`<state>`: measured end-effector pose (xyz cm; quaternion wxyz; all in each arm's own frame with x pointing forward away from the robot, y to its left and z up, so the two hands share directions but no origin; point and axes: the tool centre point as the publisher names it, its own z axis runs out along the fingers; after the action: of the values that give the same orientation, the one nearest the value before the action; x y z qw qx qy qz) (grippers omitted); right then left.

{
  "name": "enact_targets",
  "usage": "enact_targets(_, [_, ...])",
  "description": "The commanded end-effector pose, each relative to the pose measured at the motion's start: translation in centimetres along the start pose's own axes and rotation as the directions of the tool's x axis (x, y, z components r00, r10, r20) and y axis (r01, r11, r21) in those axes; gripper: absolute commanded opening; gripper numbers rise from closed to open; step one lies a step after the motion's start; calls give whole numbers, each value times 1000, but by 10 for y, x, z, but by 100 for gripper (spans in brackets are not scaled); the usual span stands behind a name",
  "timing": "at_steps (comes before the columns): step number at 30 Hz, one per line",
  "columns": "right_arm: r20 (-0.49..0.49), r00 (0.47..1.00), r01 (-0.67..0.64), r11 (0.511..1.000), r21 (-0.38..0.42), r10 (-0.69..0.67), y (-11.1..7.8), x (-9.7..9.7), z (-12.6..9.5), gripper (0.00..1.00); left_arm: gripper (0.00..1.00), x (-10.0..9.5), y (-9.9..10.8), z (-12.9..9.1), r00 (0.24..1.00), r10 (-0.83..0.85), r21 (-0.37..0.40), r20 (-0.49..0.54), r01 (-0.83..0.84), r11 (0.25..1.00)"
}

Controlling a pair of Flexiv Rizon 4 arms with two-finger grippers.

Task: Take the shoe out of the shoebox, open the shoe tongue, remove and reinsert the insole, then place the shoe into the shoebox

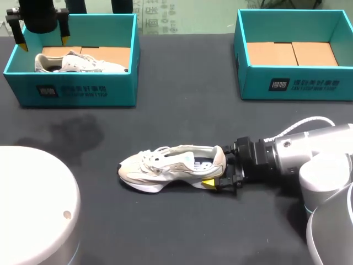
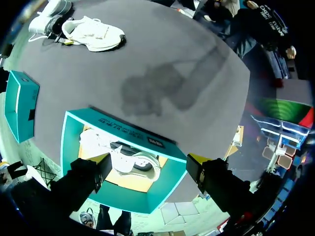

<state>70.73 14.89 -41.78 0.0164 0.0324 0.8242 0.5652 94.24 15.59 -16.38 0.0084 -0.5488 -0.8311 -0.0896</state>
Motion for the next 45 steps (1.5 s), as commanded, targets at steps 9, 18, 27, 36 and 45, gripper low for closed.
enact_targets(9, [0, 1000, -1, 1000, 4, 1, -2, -1, 7, 0, 100, -38, -118, -10, 765, -634, 165, -112, 643, 748])
enact_targets(18, [0, 1000, -1, 1000, 4, 1, -2, -1, 7, 0, 100, -50, -142, -9, 693, -702, 159, -163, 721, 674])
enact_targets(27, [0, 1000, -1, 1000, 4, 1, -2, -1, 7, 0, 100, -50, -142, -9, 693, -702, 159, -163, 721, 674])
enact_targets(36, [0, 1000, -1, 1000, 4, 1, -2, -1, 7, 0, 100, -84, -228, 3, 423, -858, 169, -290, 905, 390])
enact_targets(45, [0, 1000, -1, 1000, 4, 1, -2, -1, 7, 0, 100, -104, -275, -1, 61, -940, 186, -337, 983, -3])
